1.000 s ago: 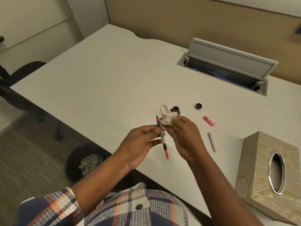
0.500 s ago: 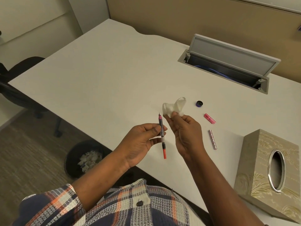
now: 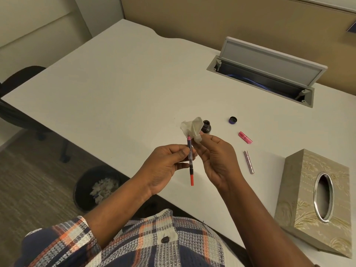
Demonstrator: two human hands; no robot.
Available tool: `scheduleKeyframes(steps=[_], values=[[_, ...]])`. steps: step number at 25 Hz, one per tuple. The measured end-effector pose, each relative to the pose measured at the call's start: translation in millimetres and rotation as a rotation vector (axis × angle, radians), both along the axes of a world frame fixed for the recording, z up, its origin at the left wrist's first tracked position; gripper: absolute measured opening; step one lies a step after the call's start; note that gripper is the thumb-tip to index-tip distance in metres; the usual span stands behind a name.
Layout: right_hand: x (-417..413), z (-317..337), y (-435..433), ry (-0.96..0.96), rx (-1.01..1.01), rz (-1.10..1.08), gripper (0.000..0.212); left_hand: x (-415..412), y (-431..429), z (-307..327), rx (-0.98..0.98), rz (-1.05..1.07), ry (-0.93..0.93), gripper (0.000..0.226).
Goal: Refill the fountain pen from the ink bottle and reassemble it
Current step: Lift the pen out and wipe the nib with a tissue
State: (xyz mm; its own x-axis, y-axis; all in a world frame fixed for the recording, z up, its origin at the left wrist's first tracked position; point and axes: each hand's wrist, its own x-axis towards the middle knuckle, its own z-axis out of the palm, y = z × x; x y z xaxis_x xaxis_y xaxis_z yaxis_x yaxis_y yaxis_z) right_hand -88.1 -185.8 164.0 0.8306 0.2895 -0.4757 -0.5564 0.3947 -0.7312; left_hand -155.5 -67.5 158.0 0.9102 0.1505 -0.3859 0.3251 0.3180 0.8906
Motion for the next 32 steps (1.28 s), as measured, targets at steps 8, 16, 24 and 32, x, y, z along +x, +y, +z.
scheduleKeyframes(steps=[8, 16, 24, 32], values=[[3.6, -8.5, -0.5, 0.092, 0.078, -0.027, 0.023, 1.2, -2.1, -0.6, -0.022, -0.018, -0.034, 0.019], [7.1, -15.4, -2.6, -0.079, -0.349, 0.044, 0.014, 1.0, -4.1, 2.3, -0.054, -0.042, -0.053, 0.02], [7.7, -16.0, -6.9, -0.176, -0.427, 0.037, 0.019, 4.7, -5.4, 0.2, 0.0, -0.104, -0.037, 0.019], [10.3, -12.6, -14.8, -0.073, -0.239, 0.079, 0.024, 7.6, -5.0, -4.6, 0.029, -0.11, 0.0, 0.019]])
